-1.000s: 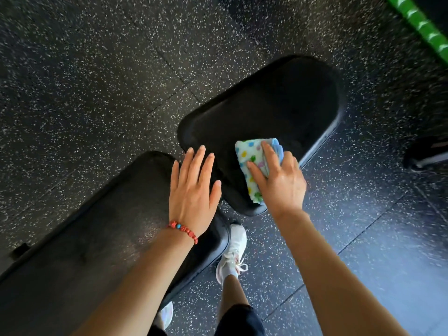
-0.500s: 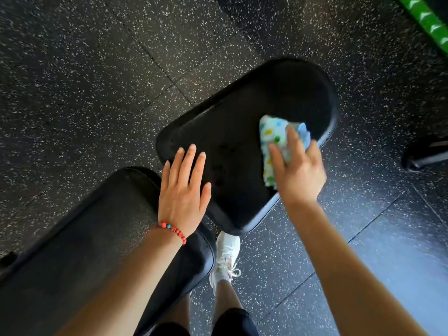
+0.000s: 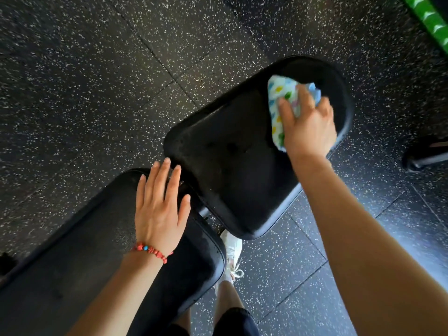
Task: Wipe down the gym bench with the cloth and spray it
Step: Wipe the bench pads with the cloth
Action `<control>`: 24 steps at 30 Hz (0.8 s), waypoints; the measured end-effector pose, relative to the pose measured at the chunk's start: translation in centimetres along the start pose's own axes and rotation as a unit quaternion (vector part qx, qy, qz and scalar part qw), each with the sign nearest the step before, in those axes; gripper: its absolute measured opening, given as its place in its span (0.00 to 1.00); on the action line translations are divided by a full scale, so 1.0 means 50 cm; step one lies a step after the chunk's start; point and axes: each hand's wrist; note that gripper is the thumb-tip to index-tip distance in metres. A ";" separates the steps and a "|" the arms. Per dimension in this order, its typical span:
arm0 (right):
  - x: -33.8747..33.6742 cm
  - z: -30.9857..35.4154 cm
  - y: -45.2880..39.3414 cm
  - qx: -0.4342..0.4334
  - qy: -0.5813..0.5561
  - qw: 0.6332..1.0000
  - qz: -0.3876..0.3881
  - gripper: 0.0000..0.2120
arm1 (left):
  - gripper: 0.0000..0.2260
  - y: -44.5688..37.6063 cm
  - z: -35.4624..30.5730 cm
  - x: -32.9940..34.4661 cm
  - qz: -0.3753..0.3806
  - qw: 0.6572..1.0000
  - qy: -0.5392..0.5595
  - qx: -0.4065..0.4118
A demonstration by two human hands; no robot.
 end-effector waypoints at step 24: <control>0.082 0.160 0.111 -0.247 -0.031 0.968 0.013 0.18 | 0.22 -0.002 0.001 0.001 0.007 1.000 0.006 0.005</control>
Point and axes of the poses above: each hand's wrist, its own y-axis away from the middle knuckle, its own x-axis out of the palm, z = x × y, and after that the axes turned 6 degrees about -y, right-handed
